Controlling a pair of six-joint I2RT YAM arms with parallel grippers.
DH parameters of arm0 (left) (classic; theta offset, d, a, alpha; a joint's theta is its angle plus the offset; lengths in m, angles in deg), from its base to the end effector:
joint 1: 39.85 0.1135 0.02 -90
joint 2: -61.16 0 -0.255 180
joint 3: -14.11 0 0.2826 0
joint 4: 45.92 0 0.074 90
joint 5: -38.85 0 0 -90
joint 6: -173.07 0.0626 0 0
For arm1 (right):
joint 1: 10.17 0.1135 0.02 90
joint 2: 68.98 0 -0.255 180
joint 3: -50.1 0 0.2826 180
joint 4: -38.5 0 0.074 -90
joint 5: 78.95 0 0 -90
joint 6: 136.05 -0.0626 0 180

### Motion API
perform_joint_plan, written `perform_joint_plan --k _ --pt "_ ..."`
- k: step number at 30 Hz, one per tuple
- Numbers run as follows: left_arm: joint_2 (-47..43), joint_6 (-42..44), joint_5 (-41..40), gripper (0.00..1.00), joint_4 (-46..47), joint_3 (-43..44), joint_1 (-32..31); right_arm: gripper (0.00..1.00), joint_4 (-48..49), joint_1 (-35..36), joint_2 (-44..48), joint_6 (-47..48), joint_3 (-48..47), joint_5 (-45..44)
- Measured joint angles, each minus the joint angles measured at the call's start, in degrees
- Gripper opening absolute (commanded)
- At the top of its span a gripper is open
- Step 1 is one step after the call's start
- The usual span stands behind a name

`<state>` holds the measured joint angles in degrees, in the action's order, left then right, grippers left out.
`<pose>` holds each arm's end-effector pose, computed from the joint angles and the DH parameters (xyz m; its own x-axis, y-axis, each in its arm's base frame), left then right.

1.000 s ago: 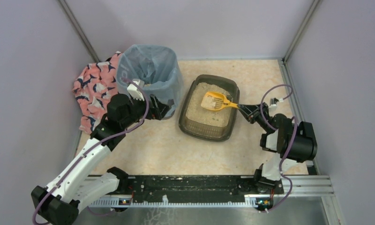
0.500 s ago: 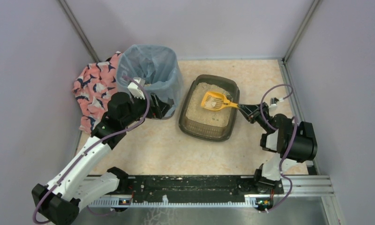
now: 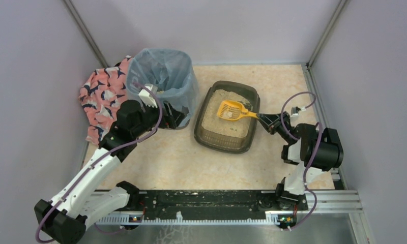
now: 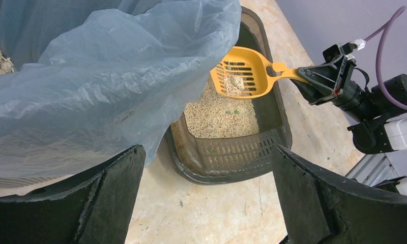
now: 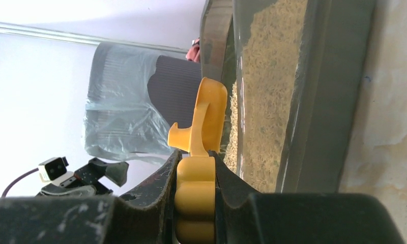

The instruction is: Clean the litter box

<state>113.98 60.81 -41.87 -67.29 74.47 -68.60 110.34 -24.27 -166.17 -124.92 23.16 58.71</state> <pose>0.2388 -0.1425 0.3213 -0.4258 -0.1928 -0.8840 0.4870 0.7746 -0.4035 0.2669 -0.0193 0.1037 -0.5369 0.8163 -0.2131 -0.1331 0.1675 0.9769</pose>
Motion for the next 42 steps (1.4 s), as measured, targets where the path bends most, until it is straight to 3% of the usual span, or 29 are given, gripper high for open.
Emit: perform_joint_plan --k 7,34,42 --pt "-0.31 0.00 -0.04 0.99 -0.11 0.00 0.00 0.00 0.02 -0.24 -0.37 -0.35 0.52 -0.98" --pt "-1.31 -0.02 -0.04 0.99 -0.31 -0.07 0.00 0.00 -15.08 -1.07 8.04 7.65 1.07 -1.44" --pt "-1.57 -0.09 -0.04 0.99 -0.31 -0.24 0.00 0.00 -14.56 -1.88 8.09 7.41 0.74 -1.01"
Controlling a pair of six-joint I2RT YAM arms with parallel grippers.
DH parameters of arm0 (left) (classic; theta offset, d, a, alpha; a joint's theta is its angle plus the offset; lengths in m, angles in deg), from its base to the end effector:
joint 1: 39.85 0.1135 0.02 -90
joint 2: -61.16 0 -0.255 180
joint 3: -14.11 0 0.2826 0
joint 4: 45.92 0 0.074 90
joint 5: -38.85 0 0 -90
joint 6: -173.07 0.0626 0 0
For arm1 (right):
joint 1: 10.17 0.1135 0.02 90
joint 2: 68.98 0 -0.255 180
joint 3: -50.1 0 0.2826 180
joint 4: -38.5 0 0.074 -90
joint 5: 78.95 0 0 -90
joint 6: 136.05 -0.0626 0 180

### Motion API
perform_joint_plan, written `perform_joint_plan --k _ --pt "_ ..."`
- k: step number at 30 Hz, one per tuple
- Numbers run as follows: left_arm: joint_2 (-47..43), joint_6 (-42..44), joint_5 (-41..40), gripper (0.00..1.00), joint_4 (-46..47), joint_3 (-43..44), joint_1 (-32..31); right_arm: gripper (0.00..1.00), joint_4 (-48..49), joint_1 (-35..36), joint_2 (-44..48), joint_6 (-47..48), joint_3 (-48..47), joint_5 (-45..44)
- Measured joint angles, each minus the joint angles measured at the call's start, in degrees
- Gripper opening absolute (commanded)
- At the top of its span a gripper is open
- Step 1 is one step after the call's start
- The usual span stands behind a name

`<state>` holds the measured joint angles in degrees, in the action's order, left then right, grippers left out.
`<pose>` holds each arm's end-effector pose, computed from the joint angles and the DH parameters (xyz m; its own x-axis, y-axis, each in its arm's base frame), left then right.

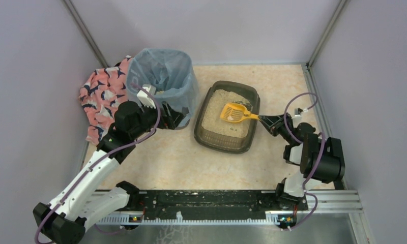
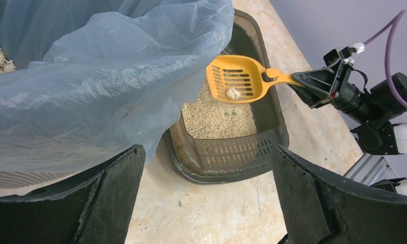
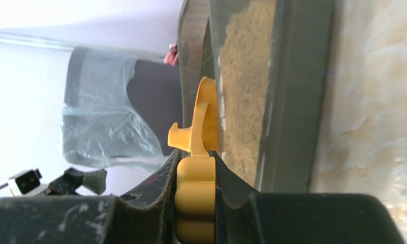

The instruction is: Clean the litter box

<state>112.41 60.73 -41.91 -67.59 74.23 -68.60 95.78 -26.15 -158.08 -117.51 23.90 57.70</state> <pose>0.2337 -0.1397 0.3259 -0.4123 -0.2017 -0.8884 0.4923 0.7712 -0.4036 0.2636 -0.0281 0.1054 -0.5104 0.8231 -0.2489 -0.0719 0.2476 0.9662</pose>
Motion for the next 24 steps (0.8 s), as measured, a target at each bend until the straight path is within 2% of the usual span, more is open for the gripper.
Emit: perform_joint_plan --k 6,12,18,24 --pt "-0.15 -0.04 0.02 0.99 -0.04 -0.04 0.00 0.00 -1.29 1.22 1.62 -0.07 0.33 0.46" --pt "-1.25 0.00 -0.02 0.99 -0.11 -0.04 0.00 0.00 -6.97 -0.04 9.57 0.39 -0.13 0.00" --pt "-1.55 -0.02 -0.07 0.99 -0.11 -0.04 0.00 0.00 -19.17 0.00 17.64 2.95 -7.96 -0.11" --pt "-1.49 0.15 -1.88 0.99 -1.38 0.11 0.00 0.00 -26.36 2.16 18.58 3.32 -16.98 -1.07"
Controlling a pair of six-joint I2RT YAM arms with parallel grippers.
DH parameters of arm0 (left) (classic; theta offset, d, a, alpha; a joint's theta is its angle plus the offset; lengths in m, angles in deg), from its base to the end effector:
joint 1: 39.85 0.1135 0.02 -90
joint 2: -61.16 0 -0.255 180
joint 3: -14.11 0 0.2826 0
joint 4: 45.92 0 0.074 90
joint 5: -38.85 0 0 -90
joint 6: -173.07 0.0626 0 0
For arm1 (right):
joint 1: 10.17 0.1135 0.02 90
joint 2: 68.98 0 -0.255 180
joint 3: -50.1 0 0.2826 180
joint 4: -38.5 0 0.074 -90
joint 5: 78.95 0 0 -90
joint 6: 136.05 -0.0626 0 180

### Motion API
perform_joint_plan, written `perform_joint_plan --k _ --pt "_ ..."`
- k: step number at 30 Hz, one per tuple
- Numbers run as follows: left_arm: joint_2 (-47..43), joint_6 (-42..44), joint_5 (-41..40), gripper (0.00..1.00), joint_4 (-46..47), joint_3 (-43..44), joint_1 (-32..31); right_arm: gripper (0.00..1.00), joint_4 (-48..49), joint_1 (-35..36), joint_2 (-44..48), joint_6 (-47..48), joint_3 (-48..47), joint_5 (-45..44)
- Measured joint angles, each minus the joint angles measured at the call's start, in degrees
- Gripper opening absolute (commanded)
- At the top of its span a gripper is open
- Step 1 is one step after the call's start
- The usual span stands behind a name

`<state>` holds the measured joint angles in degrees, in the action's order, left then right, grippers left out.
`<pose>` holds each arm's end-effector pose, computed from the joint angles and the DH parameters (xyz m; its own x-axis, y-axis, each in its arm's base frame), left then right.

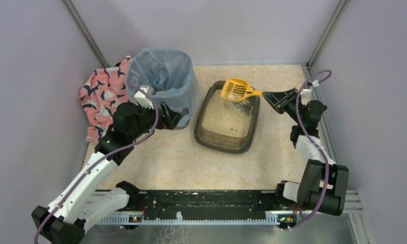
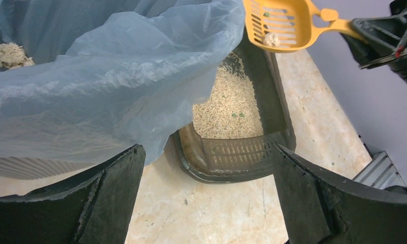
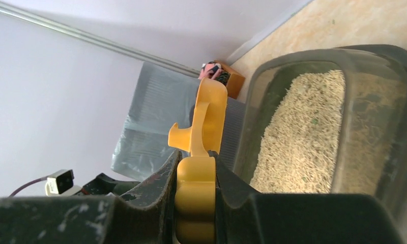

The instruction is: Clean the litter box

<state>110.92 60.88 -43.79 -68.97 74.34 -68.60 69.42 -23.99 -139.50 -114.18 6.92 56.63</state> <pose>0.2293 -0.1350 0.3299 -0.3984 -0.2087 -0.8932 0.4711 0.7890 -0.3944 0.3055 -0.0291 0.2315 -0.4646 0.7832 -0.4132 -0.2518 0.3304 0.9096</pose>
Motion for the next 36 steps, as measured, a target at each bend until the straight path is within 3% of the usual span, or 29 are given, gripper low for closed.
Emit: perform_joint_plan --k 13,26,31,36 --pt "-1.44 1.95 -3.30 0.99 -1.75 0.15 0.00 0.00 -7.61 7.37 -1.81 -1.97 -16.94 -3.32" --pt "-1.64 1.95 -3.30 0.99 -1.75 -0.17 0.02 0.00 -14.60 21.81 -13.44 0.48 -40.04 -6.95" --pt "-2.05 1.95 -3.30 0.99 -1.81 -0.70 0.02 0.00 -18.73 27.15 -20.48 4.22 -49.18 -7.63" --pt "-2.08 1.95 -3.34 0.99 -1.90 -1.07 0.04 0.00 -30.29 32.57 -29.20 14.49 -62.58 -8.70"
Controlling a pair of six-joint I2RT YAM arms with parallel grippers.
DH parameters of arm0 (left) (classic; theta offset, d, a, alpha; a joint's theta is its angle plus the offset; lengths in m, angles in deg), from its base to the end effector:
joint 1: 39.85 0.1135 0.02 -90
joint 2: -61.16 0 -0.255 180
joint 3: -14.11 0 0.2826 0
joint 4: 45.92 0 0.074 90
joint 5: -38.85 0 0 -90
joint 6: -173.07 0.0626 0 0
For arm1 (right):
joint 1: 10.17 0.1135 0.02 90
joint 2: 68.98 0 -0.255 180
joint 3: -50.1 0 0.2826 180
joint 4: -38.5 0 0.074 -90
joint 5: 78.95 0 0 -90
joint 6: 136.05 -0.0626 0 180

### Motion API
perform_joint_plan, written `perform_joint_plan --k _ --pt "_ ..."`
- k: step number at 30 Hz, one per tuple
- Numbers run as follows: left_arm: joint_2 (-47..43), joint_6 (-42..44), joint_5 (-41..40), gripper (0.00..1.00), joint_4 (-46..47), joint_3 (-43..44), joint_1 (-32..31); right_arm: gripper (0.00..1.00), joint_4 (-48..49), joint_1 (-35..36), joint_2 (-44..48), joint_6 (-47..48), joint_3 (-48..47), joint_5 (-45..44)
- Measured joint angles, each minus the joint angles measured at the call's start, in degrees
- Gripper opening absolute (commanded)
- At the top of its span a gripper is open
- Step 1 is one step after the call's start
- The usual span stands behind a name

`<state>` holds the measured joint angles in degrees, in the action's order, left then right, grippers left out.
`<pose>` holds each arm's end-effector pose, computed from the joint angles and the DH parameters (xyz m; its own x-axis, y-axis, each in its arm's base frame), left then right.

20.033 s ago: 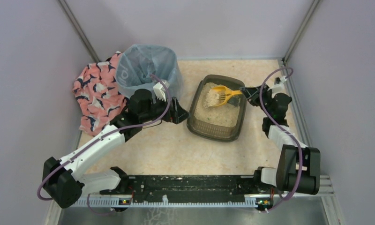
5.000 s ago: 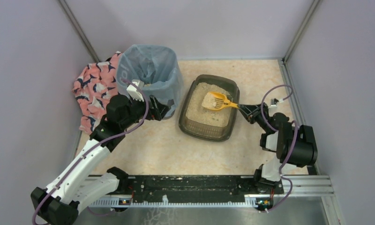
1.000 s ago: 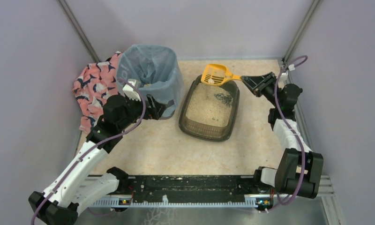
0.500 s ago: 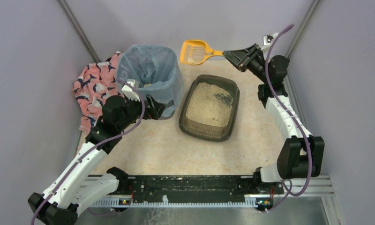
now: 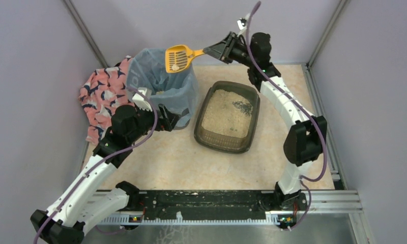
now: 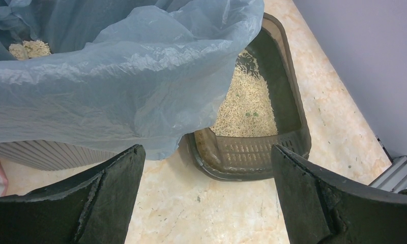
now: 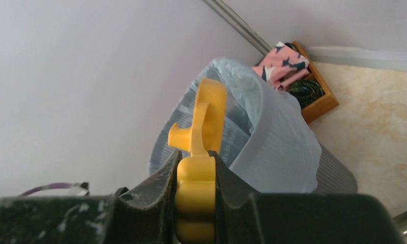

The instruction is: Clean the litter box

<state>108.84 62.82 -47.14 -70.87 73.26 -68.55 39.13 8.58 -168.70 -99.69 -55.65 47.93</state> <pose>0.2242 -0.1277 0.3264 -0.3783 -0.1865 -0.9067 0.4346 0.8290 -0.3519 0.4304 0.1858 0.4089 -0.5965 0.4778 -0.6449 -0.5755 0.3054 0.7586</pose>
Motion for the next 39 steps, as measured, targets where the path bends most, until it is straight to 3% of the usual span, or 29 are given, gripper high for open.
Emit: perform_joint_plan --k 4,9,14,19,24,30,34,39 --pt "0.00 0.02 -0.15 0.99 -0.02 -0.02 0.00 0.00 -11.72 5.14 -3.61 12.79 -8.35 -5.31" --pt "0.00 0.00 -0.35 0.99 -0.15 -0.07 0.00 0.00 -24.09 15.47 -3.96 33.44 -16.13 -19.89" --pt "0.20 0.00 -0.35 0.99 -0.15 -0.13 0.00 0.00 -27.30 24.76 -3.89 49.53 -19.12 -31.26" --pt "0.26 0.00 -0.37 0.99 -0.17 -0.13 0.00 0.00 -28.37 26.82 -3.76 56.65 -19.04 -36.26" --pt "0.28 0.00 -0.39 0.99 -0.17 -0.13 0.00 0.00 -26.93 25.42 -0.68 57.96 -16.22 -37.68" --pt "0.79 -0.02 -0.35 0.99 -0.15 -0.13 0.00 0.00 -20.72 20.85 7.15 51.69 -11.17 -30.21" --pt "0.85 -0.02 -0.35 0.99 -0.15 -0.13 0.00 0.00 -12.55 10.99 15.30 41.51 -2.95 -23.39" --pt "0.85 0.00 -0.35 0.99 -0.17 -0.13 0.00 0.00 -7.61 -3.30 23.93 32.13 7.69 -21.31"
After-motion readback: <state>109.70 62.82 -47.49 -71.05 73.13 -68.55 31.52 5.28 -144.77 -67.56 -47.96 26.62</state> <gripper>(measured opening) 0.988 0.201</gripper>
